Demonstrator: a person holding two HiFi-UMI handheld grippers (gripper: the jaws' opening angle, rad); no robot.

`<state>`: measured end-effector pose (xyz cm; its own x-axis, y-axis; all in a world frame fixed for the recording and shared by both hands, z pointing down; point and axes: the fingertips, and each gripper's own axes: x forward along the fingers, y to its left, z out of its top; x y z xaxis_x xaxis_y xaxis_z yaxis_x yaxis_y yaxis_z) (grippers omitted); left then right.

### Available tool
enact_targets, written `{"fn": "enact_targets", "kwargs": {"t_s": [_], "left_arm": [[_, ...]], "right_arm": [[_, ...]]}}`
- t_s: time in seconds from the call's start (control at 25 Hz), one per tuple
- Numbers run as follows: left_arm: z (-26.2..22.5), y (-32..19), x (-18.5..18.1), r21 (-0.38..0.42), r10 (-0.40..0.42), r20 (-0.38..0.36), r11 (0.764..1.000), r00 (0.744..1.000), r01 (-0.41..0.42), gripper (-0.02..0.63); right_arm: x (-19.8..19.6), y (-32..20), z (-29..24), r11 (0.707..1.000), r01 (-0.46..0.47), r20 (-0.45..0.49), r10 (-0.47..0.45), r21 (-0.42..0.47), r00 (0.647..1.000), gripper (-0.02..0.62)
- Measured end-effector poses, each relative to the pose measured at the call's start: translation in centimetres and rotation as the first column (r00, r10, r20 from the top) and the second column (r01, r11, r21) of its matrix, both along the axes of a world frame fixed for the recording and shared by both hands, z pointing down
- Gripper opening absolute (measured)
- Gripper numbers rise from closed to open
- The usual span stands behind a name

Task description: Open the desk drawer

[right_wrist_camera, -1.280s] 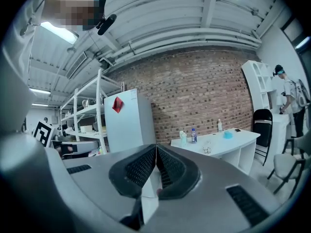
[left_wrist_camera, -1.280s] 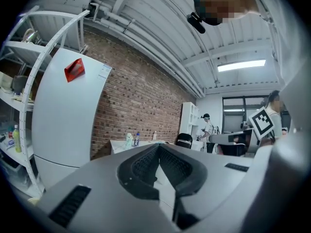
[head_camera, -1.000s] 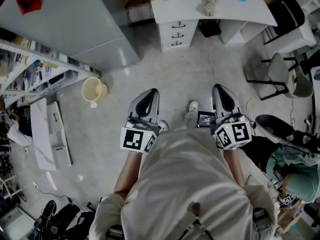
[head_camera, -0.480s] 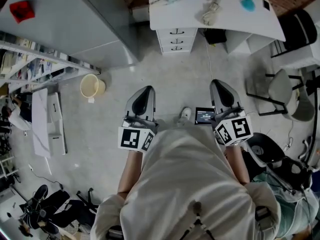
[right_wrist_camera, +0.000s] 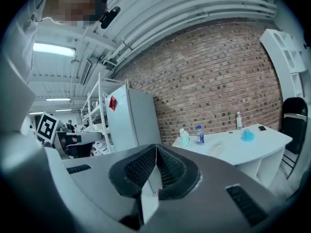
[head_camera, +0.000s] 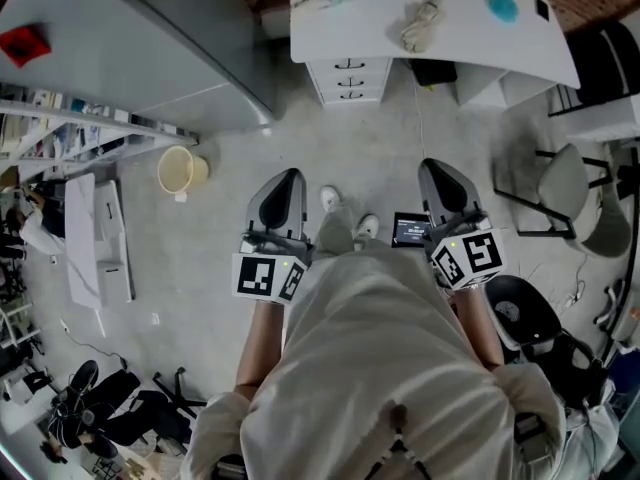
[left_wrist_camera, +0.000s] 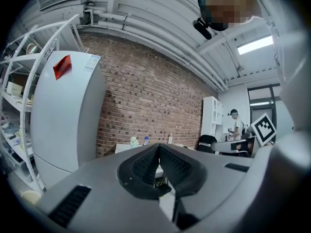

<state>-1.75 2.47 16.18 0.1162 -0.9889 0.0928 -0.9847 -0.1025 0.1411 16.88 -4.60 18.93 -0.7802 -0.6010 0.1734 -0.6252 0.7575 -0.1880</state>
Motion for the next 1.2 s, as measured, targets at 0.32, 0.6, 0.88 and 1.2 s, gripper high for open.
{"fn": "enact_targets", "kwargs": {"t_s": [0.32, 0.6, 0.88, 1.2], "left_arm": [[1.9, -6.6, -2.5, -0.037, 0.060, -0.028, 0.997, 0.998, -0.061, 0.008], [3.2, -12.2, -5.0, -0.049, 0.146, -0.038, 0.988, 0.989, -0.148, 0.008], [5.3, -15.3, -7.5, -0.083, 0.215, -0.002, 0.973, 0.977, -0.214, 0.008], [8.6, -19.3, -8.5, -0.110, 0.188, 0.011, 0.976, 0.982, -0.185, 0.008]], "right_arm": [[-1.9, -5.4, 0.0, 0.999, -0.050, -0.036, 0.050, -0.005, 0.998, 0.028], [-4.5, -9.9, 1.1, 0.995, -0.101, -0.091, 0.100, -0.011, 0.991, 0.028], [-7.6, -13.2, 2.6, 0.995, -0.098, -0.129, 0.097, -0.006, 0.987, 0.028], [-8.5, -17.1, 5.6, 0.998, -0.062, -0.143, 0.057, -0.033, 0.988, 0.028]]}}
